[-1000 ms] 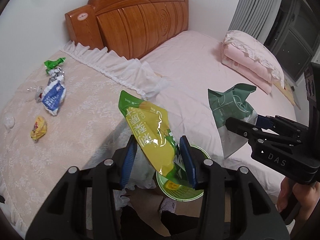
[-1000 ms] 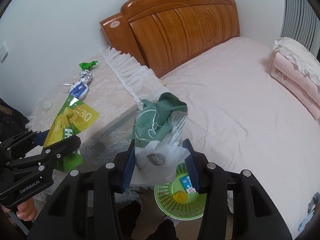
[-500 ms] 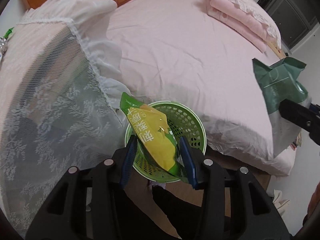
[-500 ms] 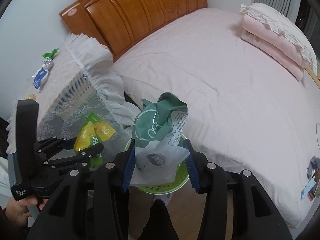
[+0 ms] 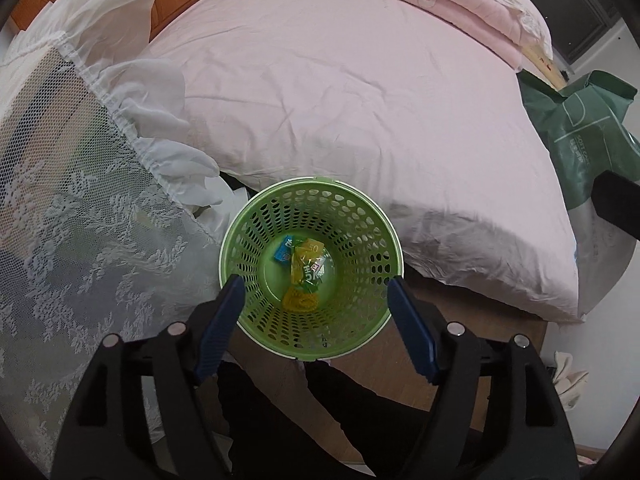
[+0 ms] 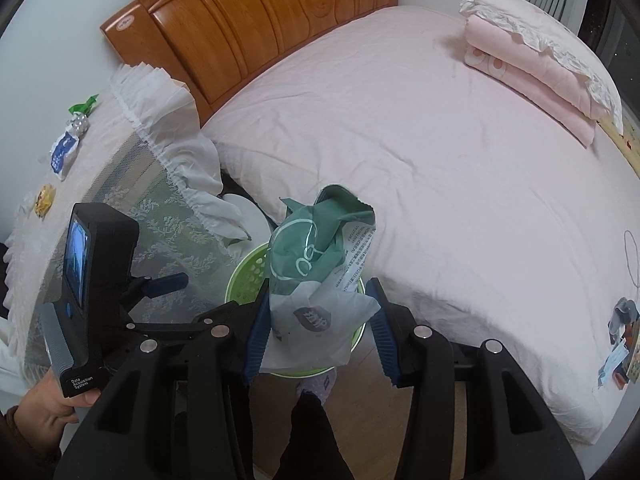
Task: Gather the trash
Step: 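Carry both bags to the green wastebasket and release them with both grippers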
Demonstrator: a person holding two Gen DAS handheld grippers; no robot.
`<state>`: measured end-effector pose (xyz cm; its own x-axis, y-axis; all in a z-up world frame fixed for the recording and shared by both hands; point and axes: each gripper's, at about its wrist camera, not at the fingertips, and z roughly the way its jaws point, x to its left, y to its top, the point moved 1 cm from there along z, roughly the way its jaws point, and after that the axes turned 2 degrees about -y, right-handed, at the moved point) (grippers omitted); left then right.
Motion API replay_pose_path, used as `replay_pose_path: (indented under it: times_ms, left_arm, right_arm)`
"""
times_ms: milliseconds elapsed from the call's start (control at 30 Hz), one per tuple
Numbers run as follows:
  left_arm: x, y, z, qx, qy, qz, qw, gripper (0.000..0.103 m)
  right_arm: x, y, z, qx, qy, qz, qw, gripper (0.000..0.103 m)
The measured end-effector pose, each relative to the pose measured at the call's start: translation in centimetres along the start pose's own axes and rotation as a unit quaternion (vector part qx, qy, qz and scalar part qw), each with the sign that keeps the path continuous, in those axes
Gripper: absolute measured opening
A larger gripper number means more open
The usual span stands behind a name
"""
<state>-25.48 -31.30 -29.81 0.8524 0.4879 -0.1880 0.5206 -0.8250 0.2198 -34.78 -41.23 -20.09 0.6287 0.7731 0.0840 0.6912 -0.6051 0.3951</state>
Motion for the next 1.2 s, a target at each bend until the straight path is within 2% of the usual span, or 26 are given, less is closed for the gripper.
replay_pose_path:
  times_ms: [67,333,433,500,733,767,933,967,1033,1133,1200]
  left_arm:
    - [0.0,0.1,-0.2,-0.004,0.006,0.001,1.0,0.082]
    - [1.1,0.1,-2.1,-0.018,0.028,-0.002,0.9994,0.082]
    - [2.0,0.0,-4.5,-0.039,0.039,-0.009,0.9984,0.083]
    - [2.6,-0.1,-6.4,-0.054,0.049,-0.015,0.9972,0.09]
    - [4.4,-0.8,-13.0,-0.103,0.081,-0.04,0.9906,0.092]
    - [4.6,-1.0,-13.7,-0.108,0.084,-0.046,0.9895,0.095]
    - [5.4,-1.7,-15.4,-0.117,0.094,-0.065,0.9865,0.095]
    - [5.5,-1.8,-15.6,-0.116,0.095,-0.066,0.9865,0.095]
    - [5.6,-1.9,-15.7,-0.114,0.097,-0.065,0.9866,0.095]
    - [5.7,-2.1,-15.8,-0.115,0.102,-0.065,0.986,0.095]
    - [5.7,-2.1,-15.8,-0.115,0.102,-0.067,0.9859,0.095]
  right_arm:
    - [0.1,0.0,0.1,0.0,0.002,-0.001,1.0,0.048]
    - [1.0,0.0,0.5,0.001,0.004,-0.007,1.0,0.048]
    - [1.2,-0.3,1.3,0.006,0.01,-0.009,1.0,0.048]
    - [1.4,-0.5,2.3,0.012,0.016,-0.012,1.0,0.048]
    - [3.4,-1.6,6.4,0.041,0.037,-0.037,0.998,0.048]
    - [3.7,-1.7,7.0,0.046,0.038,-0.041,0.997,0.048]
    - [5.0,-2.8,9.8,0.073,0.042,-0.056,0.995,0.05]
    - [5.2,-3.0,10.2,0.077,0.041,-0.058,0.995,0.054]
    - [5.5,-3.4,11.0,0.086,0.036,-0.061,0.994,0.07]
    - [5.9,-3.8,11.7,0.092,0.031,-0.07,0.993,0.086]
    - [6.0,-3.9,11.9,0.095,0.024,-0.076,0.992,0.091]
